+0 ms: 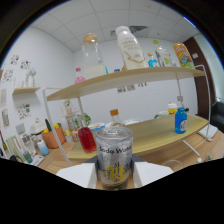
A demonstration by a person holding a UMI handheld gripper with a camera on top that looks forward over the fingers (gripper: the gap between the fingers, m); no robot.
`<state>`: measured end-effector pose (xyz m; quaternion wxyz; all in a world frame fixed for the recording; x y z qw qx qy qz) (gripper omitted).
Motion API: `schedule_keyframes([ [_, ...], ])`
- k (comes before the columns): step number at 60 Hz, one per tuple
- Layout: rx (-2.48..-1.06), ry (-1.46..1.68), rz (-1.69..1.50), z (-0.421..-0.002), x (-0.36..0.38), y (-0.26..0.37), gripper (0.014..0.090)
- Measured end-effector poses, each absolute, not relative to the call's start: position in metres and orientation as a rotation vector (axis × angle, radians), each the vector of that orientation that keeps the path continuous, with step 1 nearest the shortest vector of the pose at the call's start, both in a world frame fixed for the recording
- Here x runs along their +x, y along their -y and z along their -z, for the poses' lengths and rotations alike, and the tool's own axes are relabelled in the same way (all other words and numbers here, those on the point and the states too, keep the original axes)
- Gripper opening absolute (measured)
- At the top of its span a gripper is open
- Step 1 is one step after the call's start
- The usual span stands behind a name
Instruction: Make me a cup of Mojito.
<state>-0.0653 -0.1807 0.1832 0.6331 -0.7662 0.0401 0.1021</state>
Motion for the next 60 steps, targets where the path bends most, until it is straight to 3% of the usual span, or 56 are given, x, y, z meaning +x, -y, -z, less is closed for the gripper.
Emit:
schedule_keyframes([
  [19,-1.875,0.045,-0.161,-0.09,-0.089,0.181,0.0504],
  [45,-1.83,0.13,-0.13,-0.083,-0.098,0.199,0.0542],
  [50,-1.867,0.147,-0.125,-0.08,-0.1,0.204,0.0616],
  [54,-1.881,0.135,-0.108,-0.086,-0.097,0.207,0.079],
  [56,-1.889,0.13,-0.104,-0.09,-0.097,0.21,0.0837],
  [60,-1.891,0.136,-0.111,-0.105,-0.099,0.217,0.0856],
])
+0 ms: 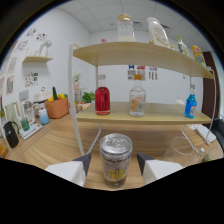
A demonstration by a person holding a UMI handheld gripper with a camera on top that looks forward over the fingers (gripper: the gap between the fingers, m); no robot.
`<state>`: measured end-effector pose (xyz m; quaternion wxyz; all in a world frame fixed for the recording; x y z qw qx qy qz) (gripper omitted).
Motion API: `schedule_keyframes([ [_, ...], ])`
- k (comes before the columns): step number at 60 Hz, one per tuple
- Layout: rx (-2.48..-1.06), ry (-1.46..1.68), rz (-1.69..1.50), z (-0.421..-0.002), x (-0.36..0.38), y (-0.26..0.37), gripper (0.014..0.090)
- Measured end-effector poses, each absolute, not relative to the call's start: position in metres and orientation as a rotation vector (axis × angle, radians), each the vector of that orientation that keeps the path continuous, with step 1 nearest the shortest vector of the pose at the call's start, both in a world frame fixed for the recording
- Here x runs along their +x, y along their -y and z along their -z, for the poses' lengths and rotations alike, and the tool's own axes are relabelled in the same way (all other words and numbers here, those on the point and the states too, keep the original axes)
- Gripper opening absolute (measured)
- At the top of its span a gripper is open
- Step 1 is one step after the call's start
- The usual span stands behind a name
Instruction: Make me a cup of Mojito.
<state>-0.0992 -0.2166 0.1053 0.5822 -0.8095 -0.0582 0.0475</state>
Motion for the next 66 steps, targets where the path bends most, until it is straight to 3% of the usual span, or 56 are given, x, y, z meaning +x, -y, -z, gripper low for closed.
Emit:
schedule_keyframes([
  [15,-1.899,0.118,-0.077,-0.179,-0.089,0.261,0.0857],
  [25,-1.923,0.095,-0.045,-0.201,-0.068,0.3,0.0858],
  [66,-2.131,-0.021,0.069,-0.141,0.031,0.367,0.0857],
])
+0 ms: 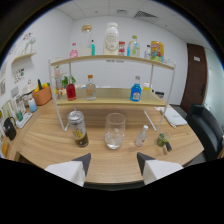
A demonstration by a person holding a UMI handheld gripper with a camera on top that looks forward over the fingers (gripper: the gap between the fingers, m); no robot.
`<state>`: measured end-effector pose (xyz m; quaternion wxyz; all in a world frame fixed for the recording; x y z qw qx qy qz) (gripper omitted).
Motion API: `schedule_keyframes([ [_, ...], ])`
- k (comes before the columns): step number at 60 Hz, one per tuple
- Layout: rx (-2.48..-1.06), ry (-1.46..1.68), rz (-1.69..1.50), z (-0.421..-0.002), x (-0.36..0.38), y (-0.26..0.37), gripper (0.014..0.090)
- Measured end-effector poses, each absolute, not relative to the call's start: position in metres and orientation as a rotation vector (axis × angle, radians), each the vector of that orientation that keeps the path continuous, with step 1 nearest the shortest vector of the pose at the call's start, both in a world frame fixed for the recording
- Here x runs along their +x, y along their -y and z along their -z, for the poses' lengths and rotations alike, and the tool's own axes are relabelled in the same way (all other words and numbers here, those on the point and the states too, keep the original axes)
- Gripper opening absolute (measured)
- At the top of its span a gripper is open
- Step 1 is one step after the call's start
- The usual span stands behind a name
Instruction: Make me a cup of Mojito.
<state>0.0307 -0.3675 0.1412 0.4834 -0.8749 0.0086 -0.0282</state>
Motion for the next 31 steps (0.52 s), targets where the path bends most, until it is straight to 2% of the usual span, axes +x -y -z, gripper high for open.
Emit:
schedule_keyframes([
  [31,-2.155,0.003,0.086,-0.1322,0.0345,0.3674,0.0859],
])
